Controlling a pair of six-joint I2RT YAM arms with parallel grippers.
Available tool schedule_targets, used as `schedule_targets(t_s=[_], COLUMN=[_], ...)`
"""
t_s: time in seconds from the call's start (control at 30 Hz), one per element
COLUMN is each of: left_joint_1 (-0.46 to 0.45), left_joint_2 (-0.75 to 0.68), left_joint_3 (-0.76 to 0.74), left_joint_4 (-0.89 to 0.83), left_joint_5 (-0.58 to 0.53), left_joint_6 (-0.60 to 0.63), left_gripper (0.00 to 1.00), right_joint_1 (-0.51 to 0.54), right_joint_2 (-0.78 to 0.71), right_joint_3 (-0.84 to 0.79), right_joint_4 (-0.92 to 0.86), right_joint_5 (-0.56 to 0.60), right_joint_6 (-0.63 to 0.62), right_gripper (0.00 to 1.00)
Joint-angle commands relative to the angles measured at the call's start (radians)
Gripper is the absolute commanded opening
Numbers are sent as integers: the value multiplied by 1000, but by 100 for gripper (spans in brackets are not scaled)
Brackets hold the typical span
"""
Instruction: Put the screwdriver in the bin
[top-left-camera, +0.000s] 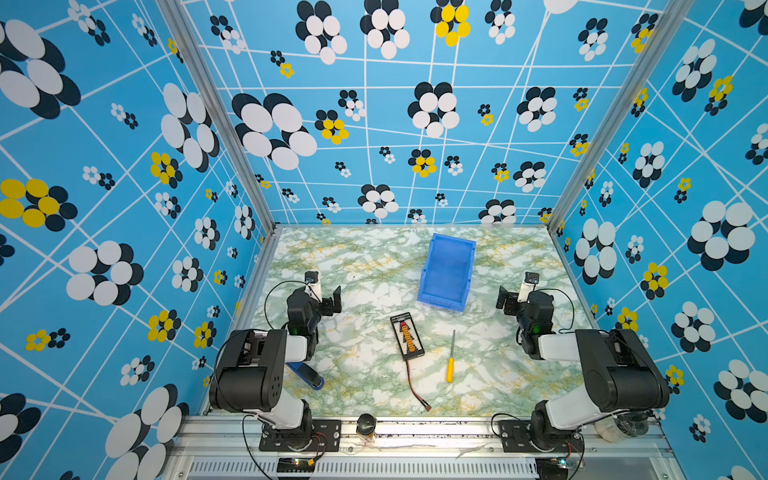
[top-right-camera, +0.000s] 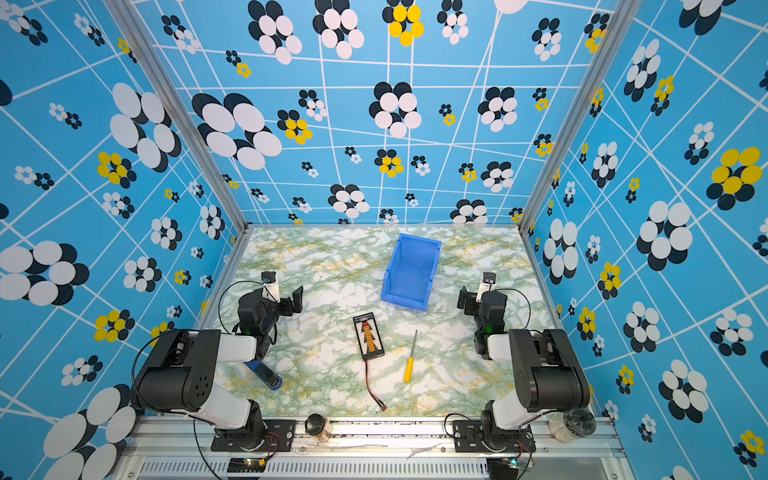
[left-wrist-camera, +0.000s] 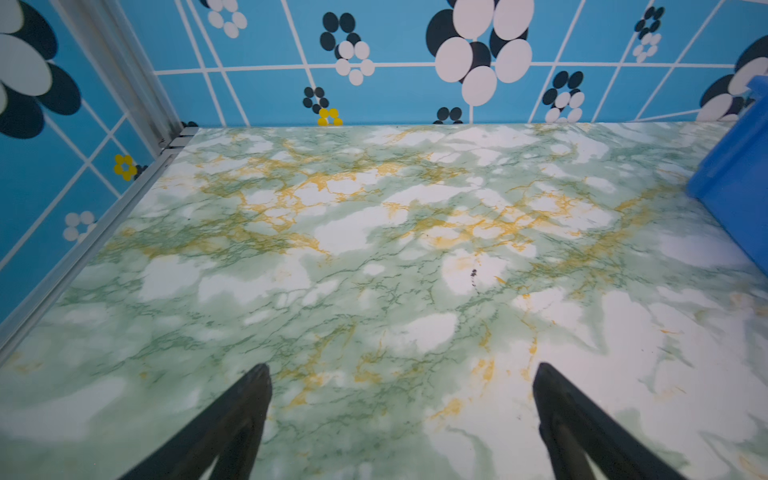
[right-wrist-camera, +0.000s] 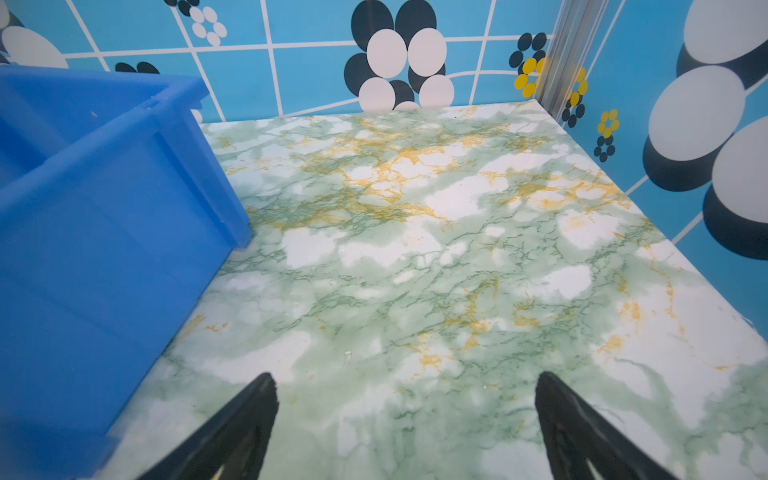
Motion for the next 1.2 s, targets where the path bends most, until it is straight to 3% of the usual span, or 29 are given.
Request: schedule_targets(t_s=[0.0, 0.13, 0.23, 0.33, 0.47, 0.57, 0.67, 0.8, 0.93, 1.0, 1.1, 1.17], left_joint_1=[5, 2, 0, 21, 22, 27, 22, 16, 9, 11, 11, 14], left_joint_2=[5, 5, -1, 6, -22, -127, -232, -342, -339, -344, -401, -438], left_joint_3=[-49, -90, -29, -30, -64, -5, 94, 201, 353, 410, 430, 440], left_joint_4=[86, 159, 38, 51, 97, -100, -385, -662, -948, -1064, -1150, -1221], left_joint_5=[105, 138, 88, 97, 119, 149, 230, 250, 123, 78, 46, 95], left_joint_6=[40, 55, 38, 14, 24, 28, 80, 133, 94, 59, 47, 134], left_gripper=[99, 99, 99, 99, 99, 99, 99, 99, 99, 99, 99, 99], right_joint_1=[6, 4, 4, 4, 12, 15, 51, 154, 276, 345, 444, 496], right_joint_2=[-12, -75, -120, -189, -301, -356, -399, -418, -363, -337, -304, -288], right_joint_3=[16, 72, 110, 119, 230, 364, 426, 472, 504, 515, 536, 545], right_joint_4=[-10, -164, -268, -342, -690, -1021, -1204, -1374, -1512, -1546, -1606, -1646], right_joint_5=[43, 87, 116, 146, 226, 219, 182, 144, 104, 84, 64, 18], right_joint_6=[7, 26, 36, 48, 151, 281, 347, 414, 481, 493, 531, 542], right_gripper=[99, 99, 99, 99, 99, 99, 99, 99, 98, 92, 90, 84])
